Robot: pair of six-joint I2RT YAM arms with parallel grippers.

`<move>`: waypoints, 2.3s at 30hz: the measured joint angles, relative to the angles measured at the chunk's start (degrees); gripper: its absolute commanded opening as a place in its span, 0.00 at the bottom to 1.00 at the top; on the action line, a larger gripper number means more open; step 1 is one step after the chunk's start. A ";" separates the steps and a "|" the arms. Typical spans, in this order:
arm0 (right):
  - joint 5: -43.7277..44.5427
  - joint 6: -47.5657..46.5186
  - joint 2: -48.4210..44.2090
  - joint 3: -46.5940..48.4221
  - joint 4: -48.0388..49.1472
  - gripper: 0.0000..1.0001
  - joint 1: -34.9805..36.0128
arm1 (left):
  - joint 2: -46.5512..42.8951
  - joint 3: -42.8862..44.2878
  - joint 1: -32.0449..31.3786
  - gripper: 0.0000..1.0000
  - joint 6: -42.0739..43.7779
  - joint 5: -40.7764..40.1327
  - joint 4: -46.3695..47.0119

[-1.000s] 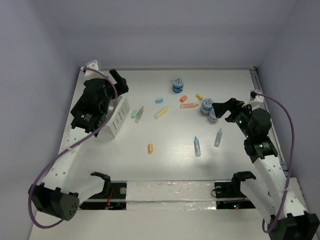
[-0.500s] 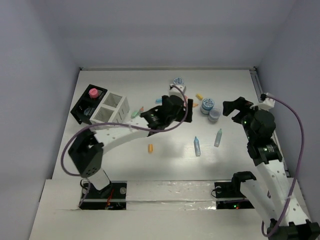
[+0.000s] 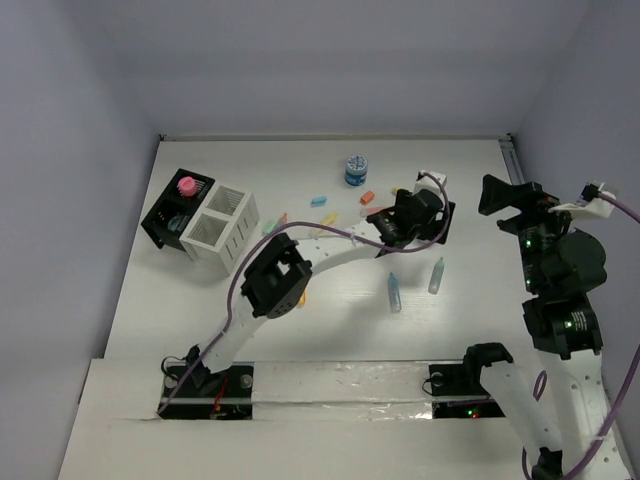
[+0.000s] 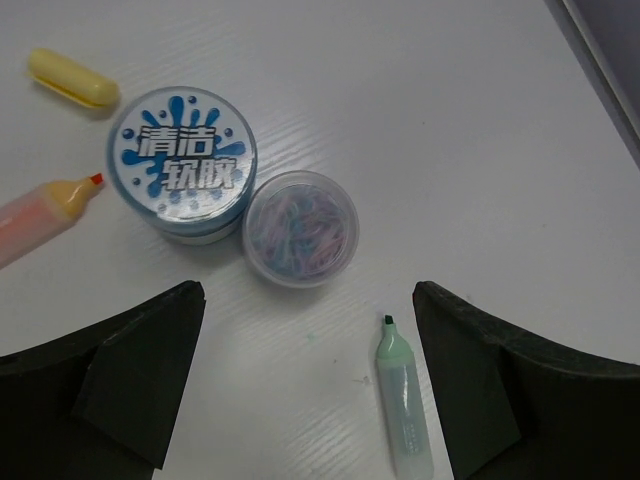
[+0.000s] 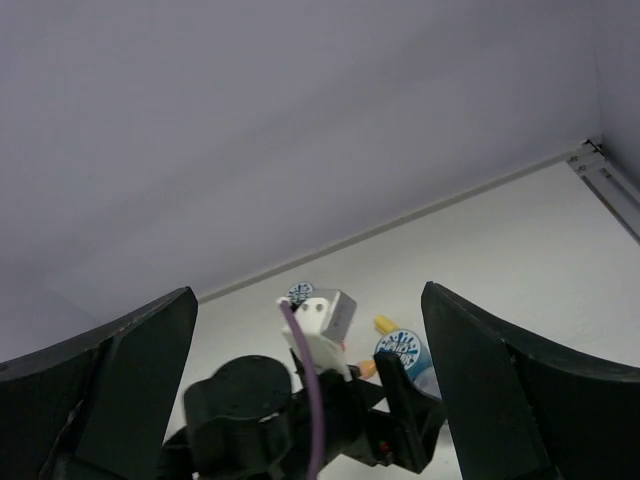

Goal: Sort the stationery into containers
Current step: Pick up the stationery from the center of the board.

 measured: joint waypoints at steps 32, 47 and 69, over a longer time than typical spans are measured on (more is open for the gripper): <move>-10.40 -0.52 0.02 -3.45 0.79 0.99 0.00 | 19.98 20.92 -0.33 0.80 3.26 -0.79 -5.95; -16.17 0.48 0.63 -4.68 1.42 0.99 0.00 | 20.35 22.10 -1.05 0.42 4.55 -4.22 -2.82; -20.24 2.69 -3.91 -3.89 2.10 0.99 0.00 | -15.61 -4.83 -4.20 0.25 14.12 -8.81 8.81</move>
